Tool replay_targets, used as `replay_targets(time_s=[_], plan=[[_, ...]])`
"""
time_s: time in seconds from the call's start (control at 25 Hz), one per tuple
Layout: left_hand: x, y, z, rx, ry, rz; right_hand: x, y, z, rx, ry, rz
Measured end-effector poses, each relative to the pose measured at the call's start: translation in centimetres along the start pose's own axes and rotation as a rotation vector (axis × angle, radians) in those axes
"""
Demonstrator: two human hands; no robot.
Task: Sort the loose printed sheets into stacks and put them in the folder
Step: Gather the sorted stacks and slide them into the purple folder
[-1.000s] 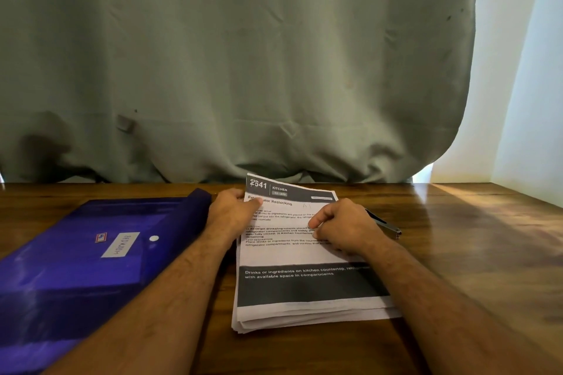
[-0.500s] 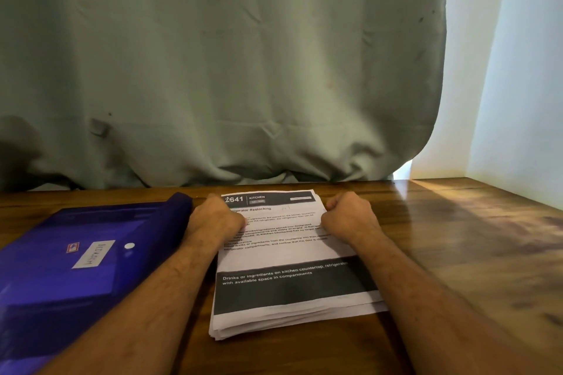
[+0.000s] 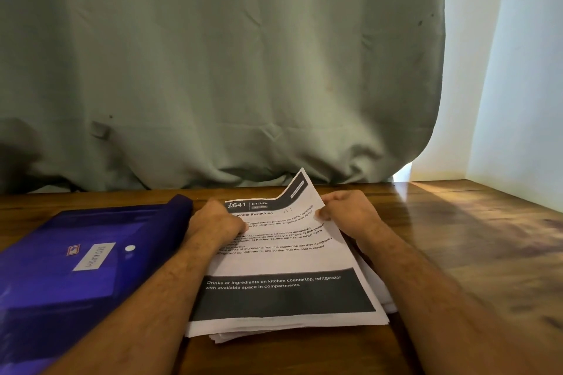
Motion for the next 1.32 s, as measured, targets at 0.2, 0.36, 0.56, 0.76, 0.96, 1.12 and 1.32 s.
replay_targets(time_s=[0.2, 0.36, 0.56, 0.76, 0.96, 1.12, 1.32], plan=[[0.2, -0.5, 0.1, -0.138, -0.025, -0.019, 0.0, 0.1, 1.4, 0.003, -0.121, 0.008], [0.3, -0.8, 0.2, -0.391, -0.052, -0.026, 0.2, -0.2, 0.3, 0.213, -0.104, 0.022], [-0.7, 0.7, -0.8, -0.706, -0.24, -0.047, -0.2, -0.4, 0.5, 0.517, -0.146, 0.077], [-1.7, 1.1, -3.1, -0.819, -0.313, 0.031, -1.9, -1.4, 2.5, 0.676, -0.239, 0.103], [-3.0, 0.1, -6.3, -0.892, -0.13, 0.088, -4.6, -2.0, 5.3, 0.626, -0.449, 0.163], [-4.9, -0.1, -6.1, -0.908, -0.203, 0.129, -5.9, -1.7, 6.5, 0.506, -0.439, 0.196], [-5.1, -1.0, -7.0, -0.907, -0.137, 0.146, -6.4, -2.0, 6.9, 0.536, -0.421, 0.175]])
Point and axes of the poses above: each hand's wrist, its own x-axis towards the middle knuckle, its own z-axis out of the palm, y = z × x, the point moved 10 cm from there along x, towards the middle knuckle, and after that the axes turned 5 degrees about x, right-handed, at the moved point
